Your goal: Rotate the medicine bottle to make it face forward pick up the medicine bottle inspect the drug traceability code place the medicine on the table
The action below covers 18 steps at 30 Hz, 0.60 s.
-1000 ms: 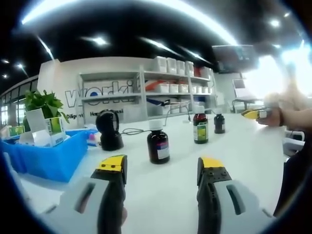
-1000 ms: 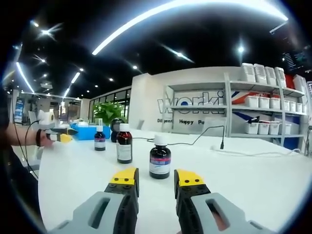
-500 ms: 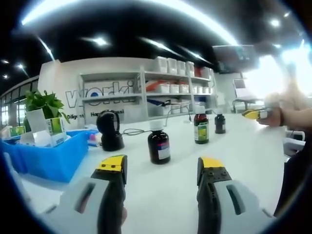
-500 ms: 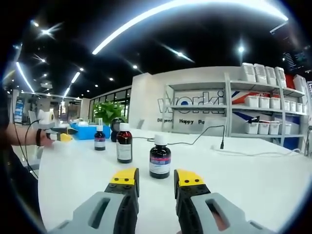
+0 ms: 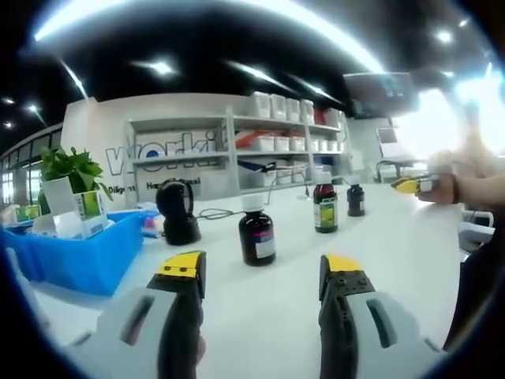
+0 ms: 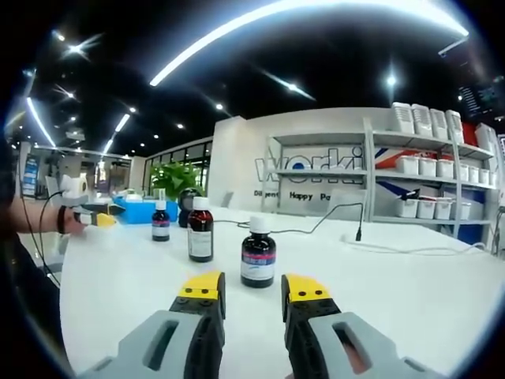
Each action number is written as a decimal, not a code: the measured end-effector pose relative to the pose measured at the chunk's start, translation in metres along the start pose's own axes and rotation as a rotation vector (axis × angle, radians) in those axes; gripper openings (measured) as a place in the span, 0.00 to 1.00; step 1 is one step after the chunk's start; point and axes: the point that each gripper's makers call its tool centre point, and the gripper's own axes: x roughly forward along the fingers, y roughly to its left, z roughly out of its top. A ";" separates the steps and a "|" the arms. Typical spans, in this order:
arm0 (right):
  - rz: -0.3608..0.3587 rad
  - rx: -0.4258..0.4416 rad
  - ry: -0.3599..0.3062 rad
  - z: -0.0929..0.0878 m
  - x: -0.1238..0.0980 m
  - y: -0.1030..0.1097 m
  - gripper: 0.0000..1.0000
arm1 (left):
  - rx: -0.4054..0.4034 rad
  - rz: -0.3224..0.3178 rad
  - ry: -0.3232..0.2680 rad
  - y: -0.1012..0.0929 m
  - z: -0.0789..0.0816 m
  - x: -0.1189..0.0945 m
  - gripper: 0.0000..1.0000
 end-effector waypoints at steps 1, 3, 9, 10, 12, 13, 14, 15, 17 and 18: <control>0.000 0.000 -0.001 0.000 0.000 0.000 0.25 | 0.000 0.000 0.000 0.000 0.000 0.000 0.49; 0.000 0.001 -0.002 0.000 0.000 0.000 0.25 | 0.000 0.000 0.000 -0.001 0.001 0.000 0.49; 0.001 -0.001 -0.001 0.000 0.000 0.000 0.25 | -0.001 0.001 0.000 -0.003 0.002 -0.001 0.49; 0.001 -0.002 0.000 0.000 0.000 0.000 0.25 | -0.002 0.000 0.000 -0.003 0.002 -0.001 0.49; 0.001 -0.002 0.000 0.000 0.000 0.000 0.25 | -0.002 0.000 0.000 -0.003 0.003 -0.001 0.49; 0.001 -0.002 0.000 0.000 0.000 0.000 0.24 | -0.002 0.000 0.000 -0.003 0.003 -0.001 0.48; 0.000 -0.003 0.000 0.000 0.000 0.000 0.24 | -0.003 -0.001 0.000 -0.004 0.003 -0.001 0.48; 0.000 -0.003 0.001 0.000 0.000 0.000 0.24 | -0.003 -0.001 0.000 -0.004 0.003 -0.001 0.48; 0.000 -0.005 0.001 -0.001 0.000 0.000 0.24 | -0.002 -0.001 0.000 -0.004 0.003 -0.001 0.47; -0.001 -0.005 0.001 -0.001 0.000 0.000 0.24 | -0.004 -0.002 -0.001 -0.004 0.003 -0.001 0.47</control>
